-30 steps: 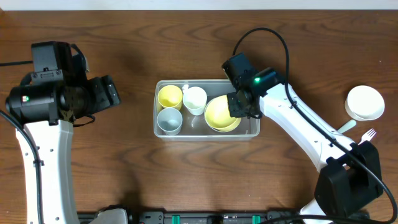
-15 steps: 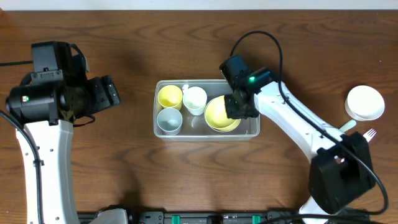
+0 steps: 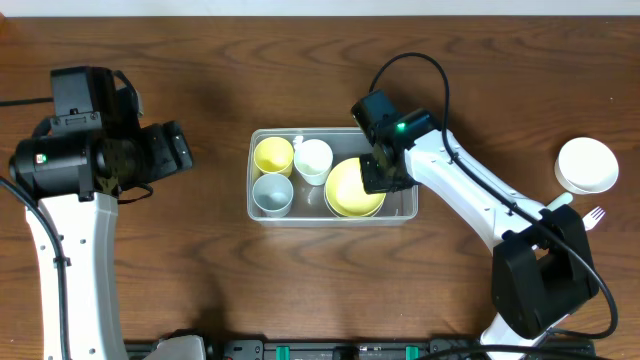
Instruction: Pack container
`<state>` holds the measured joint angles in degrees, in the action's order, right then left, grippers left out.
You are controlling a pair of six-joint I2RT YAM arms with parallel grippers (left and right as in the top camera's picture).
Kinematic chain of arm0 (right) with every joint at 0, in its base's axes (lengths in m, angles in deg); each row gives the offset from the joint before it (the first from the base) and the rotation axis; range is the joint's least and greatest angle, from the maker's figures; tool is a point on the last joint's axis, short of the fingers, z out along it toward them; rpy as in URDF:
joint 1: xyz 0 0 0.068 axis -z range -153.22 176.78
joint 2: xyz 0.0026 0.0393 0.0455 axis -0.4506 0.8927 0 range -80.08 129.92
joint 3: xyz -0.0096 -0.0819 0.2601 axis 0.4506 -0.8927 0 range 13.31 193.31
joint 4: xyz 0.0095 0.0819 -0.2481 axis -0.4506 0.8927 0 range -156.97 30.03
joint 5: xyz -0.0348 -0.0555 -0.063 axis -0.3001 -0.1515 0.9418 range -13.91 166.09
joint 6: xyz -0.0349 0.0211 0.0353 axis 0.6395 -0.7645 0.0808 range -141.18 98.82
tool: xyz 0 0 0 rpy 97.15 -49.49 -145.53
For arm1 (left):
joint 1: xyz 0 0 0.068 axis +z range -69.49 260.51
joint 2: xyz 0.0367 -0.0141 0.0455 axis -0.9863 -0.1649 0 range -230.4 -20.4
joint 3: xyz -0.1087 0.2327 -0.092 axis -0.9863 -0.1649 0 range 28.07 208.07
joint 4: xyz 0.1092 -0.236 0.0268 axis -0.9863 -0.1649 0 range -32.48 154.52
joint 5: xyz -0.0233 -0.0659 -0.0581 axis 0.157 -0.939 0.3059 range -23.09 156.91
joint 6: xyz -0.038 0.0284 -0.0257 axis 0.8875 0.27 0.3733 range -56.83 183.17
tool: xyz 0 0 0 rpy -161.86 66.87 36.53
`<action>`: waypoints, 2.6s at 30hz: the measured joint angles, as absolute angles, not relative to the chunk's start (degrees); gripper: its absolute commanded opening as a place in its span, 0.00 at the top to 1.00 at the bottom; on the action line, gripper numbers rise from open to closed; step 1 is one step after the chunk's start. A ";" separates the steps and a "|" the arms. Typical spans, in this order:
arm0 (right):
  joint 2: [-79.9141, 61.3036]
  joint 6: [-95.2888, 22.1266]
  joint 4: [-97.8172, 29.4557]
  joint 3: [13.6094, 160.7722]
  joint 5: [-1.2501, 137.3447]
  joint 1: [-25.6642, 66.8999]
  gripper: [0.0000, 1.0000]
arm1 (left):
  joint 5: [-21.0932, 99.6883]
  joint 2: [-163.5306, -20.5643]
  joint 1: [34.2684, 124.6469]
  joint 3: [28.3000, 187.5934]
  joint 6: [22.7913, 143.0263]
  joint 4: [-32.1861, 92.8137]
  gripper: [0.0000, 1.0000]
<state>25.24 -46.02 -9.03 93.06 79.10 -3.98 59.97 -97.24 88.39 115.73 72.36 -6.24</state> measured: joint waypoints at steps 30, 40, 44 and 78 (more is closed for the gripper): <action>25.24 -41.13 -11.07 93.12 77.24 -3.98 0.71 | 59.97 -97.24 88.39 115.73 72.36 -6.24 0.11; 25.24 -29.91 -7.33 100.62 75.56 -5.84 0.72 | 59.97 -97.24 88.39 115.73 72.38 -6.26 0.11; 25.22 -25.04 -5.60 100.47 71.42 -9.99 0.74 | 59.97 -97.24 88.39 115.73 72.38 -6.22 0.11; 25.22 -17.57 -7.48 93.28 61.41 -16.70 0.73 | 59.97 -97.24 88.39 115.73 72.38 -6.24 0.11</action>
